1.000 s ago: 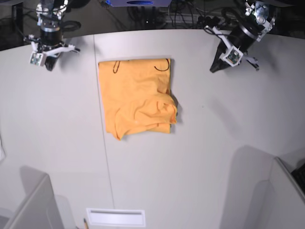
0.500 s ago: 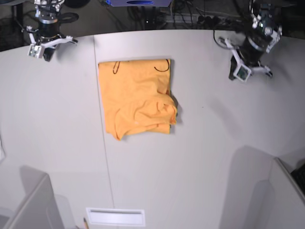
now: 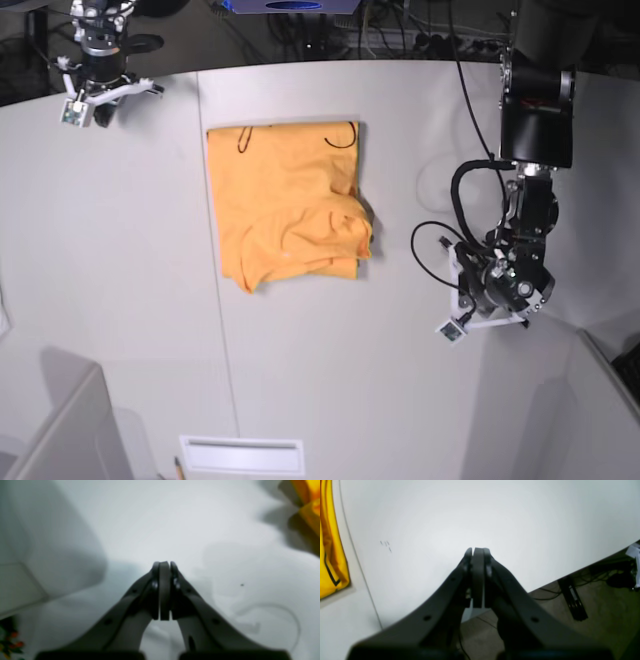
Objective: Fold the T-shirt properly
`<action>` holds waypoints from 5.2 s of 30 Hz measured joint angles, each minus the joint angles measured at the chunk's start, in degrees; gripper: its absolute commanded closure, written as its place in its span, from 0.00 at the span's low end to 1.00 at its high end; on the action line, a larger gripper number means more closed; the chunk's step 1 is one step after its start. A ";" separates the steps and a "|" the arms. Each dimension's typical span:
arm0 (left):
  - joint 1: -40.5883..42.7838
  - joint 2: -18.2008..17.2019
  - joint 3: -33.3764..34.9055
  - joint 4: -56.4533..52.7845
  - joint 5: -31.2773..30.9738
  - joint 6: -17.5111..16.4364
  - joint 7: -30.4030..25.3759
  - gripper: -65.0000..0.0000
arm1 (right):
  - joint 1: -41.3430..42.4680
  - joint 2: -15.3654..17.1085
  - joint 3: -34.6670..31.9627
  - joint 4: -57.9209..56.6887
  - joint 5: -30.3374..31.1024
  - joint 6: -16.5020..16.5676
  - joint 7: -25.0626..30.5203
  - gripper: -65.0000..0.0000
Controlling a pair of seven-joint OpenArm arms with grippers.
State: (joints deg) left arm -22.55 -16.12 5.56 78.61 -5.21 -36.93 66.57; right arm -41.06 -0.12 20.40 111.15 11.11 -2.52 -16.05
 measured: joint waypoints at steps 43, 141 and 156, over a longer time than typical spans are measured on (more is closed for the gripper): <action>-2.23 5.49 7.65 -12.96 -33.11 -2.58 0.04 0.99 | 1.81 -0.22 0.00 -1.79 0.07 0.02 -0.02 1.00; 33.20 11.85 5.51 -77.24 -11.34 8.61 -93.09 1.00 | 33.68 8.17 -52.00 -106.29 -9.49 8.04 30.69 1.00; 33.38 11.15 5.42 -72.83 -11.47 8.68 -88.35 1.00 | 35.58 6.67 -54.25 -106.05 -9.22 2.27 31.28 1.00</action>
State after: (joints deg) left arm 10.83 -4.97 10.98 5.78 -16.69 -28.25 -21.78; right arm -5.48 6.55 -33.85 5.10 1.89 -0.25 15.22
